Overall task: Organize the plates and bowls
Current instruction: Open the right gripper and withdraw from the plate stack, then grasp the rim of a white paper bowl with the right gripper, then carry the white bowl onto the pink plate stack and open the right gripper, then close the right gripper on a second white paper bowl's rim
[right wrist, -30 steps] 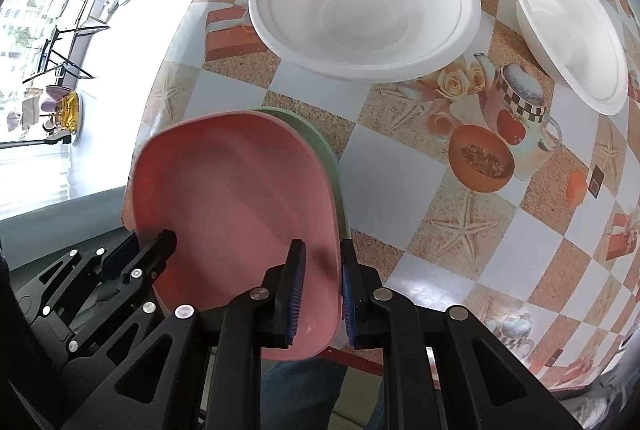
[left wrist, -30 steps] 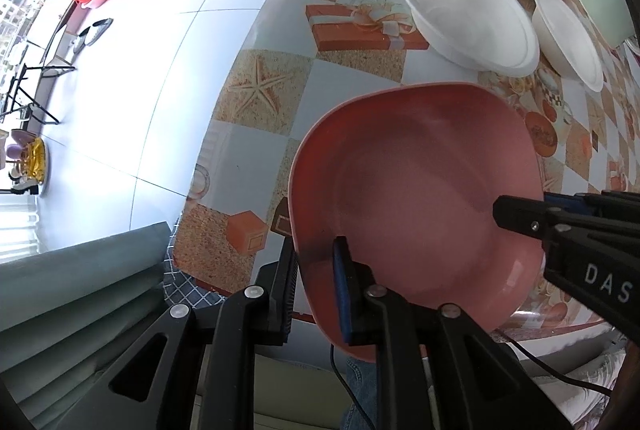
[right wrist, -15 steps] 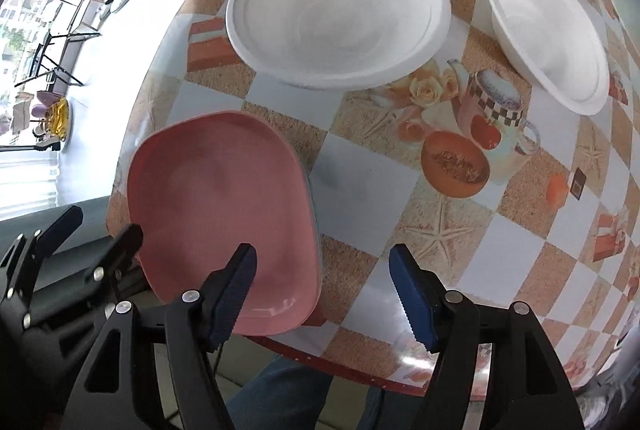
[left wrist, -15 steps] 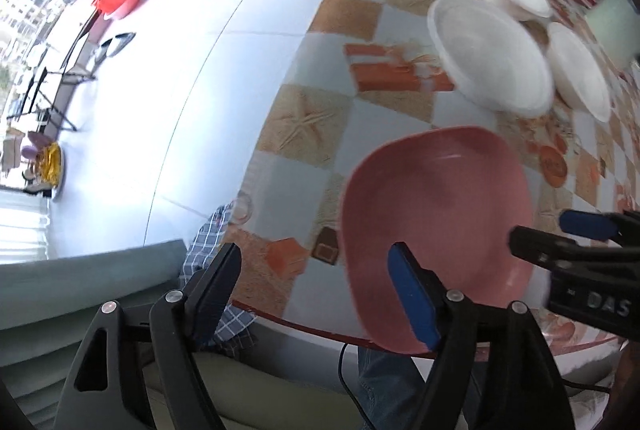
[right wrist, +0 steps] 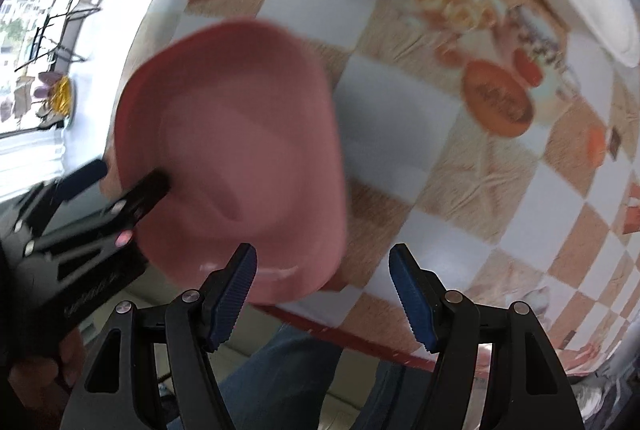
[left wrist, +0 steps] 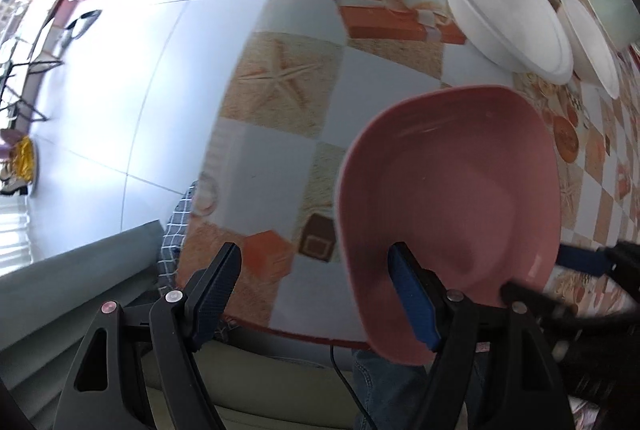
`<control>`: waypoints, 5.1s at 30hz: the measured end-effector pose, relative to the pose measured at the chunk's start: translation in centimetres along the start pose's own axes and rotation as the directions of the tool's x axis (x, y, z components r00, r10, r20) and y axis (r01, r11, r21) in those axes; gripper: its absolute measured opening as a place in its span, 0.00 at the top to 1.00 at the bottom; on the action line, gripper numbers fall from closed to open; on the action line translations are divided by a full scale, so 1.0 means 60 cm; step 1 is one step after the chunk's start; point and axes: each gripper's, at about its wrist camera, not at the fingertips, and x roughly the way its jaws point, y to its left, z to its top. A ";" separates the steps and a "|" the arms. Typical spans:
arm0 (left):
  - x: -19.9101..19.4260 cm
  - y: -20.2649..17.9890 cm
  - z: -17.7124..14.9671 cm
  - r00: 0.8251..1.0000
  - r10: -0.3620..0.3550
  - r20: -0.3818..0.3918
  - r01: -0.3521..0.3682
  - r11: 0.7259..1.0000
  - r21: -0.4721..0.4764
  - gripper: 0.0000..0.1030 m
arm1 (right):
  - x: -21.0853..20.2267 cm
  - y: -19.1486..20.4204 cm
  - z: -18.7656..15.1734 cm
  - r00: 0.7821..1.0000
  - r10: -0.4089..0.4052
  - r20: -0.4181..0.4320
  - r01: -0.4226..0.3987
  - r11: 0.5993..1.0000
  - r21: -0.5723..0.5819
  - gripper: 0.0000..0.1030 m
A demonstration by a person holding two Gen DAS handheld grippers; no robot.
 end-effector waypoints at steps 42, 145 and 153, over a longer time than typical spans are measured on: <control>-0.128 -0.069 0.224 0.979 -0.029 0.200 -0.023 0.968 0.250 0.23 | -0.097 -0.125 0.063 0.966 0.067 0.251 -0.162 0.910 0.381 0.32; -0.155 -0.290 0.076 0.988 -0.084 0.132 0.021 0.908 0.419 0.23 | -0.192 -0.425 -0.055 0.926 -0.145 0.348 -0.080 0.825 0.559 0.24; -0.138 -0.298 0.157 0.990 -0.048 0.132 0.008 0.957 0.289 0.23 | -0.190 -0.413 0.073 0.940 -0.098 0.326 -0.049 0.909 0.413 0.24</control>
